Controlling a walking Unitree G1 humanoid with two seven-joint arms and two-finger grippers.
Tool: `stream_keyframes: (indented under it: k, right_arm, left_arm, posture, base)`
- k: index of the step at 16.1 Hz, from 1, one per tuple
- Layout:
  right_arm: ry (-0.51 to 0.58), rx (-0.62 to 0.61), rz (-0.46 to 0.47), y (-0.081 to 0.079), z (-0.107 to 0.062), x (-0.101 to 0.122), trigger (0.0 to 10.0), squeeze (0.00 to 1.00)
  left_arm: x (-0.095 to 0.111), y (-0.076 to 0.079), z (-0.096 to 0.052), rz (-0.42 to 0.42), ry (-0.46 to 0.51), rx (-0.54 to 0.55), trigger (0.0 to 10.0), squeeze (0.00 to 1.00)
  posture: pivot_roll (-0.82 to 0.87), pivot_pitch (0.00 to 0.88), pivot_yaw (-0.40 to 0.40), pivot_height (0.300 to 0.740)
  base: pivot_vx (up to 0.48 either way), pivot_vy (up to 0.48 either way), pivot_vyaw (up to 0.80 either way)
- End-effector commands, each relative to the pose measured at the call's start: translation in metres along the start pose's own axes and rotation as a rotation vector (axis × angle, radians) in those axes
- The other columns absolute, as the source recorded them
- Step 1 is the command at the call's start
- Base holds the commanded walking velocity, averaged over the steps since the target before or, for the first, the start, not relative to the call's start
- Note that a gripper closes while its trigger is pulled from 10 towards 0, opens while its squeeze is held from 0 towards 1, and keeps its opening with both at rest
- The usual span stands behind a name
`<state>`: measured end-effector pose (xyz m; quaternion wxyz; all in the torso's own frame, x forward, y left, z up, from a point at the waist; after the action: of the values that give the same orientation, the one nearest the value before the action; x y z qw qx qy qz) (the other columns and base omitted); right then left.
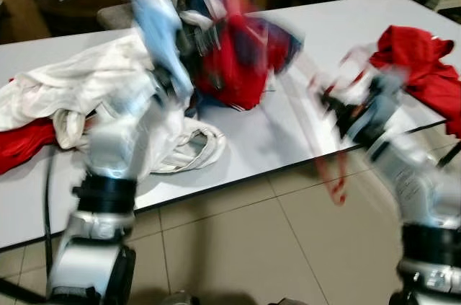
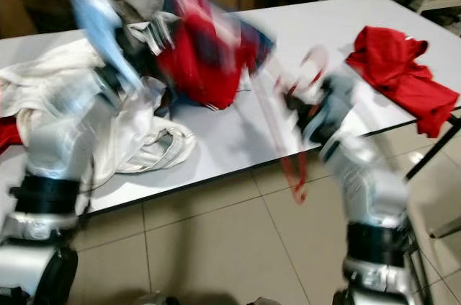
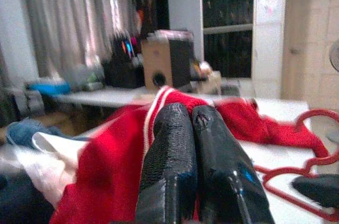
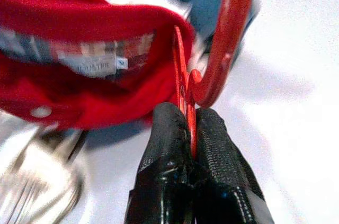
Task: Hang hanger
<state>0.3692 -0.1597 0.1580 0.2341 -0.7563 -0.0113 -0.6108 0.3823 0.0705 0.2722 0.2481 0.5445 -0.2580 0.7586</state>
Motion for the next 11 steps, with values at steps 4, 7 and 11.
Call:
stream_keyframes:
  k: [4, 7, 11]
  right_arm:
    - [-0.021, 0.058, 0.058, -0.011, -0.002, -0.008, 10.0, 0.00]
    - [-0.039, 0.087, 0.202, -0.015, 0.003, -0.017, 10.0, 0.00]
    - [0.118, 0.104, 0.272, -0.015, 0.013, 0.017, 10.0, 0.00]
  left_arm:
    - [0.029, 0.012, 0.005, 0.036, 0.071, -0.085, 0.0, 0.00]
    - [0.049, 0.021, 0.003, 0.006, 0.137, -0.128, 0.0, 0.00]
    - [0.038, 0.022, -0.004, 0.060, 0.055, -0.161, 0.0, 0.00]
  posture:
    - [-0.13, 0.000, -0.003, 0.740]
    - [-0.12, 0.000, -0.013, 0.740]
    - [-0.11, 0.000, -0.020, 0.740]
  base:
    - [0.000, 0.000, 0.00]
    - [0.000, 0.000, 0.00]
    - [0.000, 0.000, 0.00]
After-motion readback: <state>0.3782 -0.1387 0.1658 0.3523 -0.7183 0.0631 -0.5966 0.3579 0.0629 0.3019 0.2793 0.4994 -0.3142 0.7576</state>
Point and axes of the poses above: a point about 5 cm out from each wrist's last joint towards the gripper, its own z axis pointing out of the wrist towards the gripper, its own x axis along the axis of the wrist's last joint, y = z × x, the point moved 6 cm from there along z, pointing out of the wrist towards the gripper
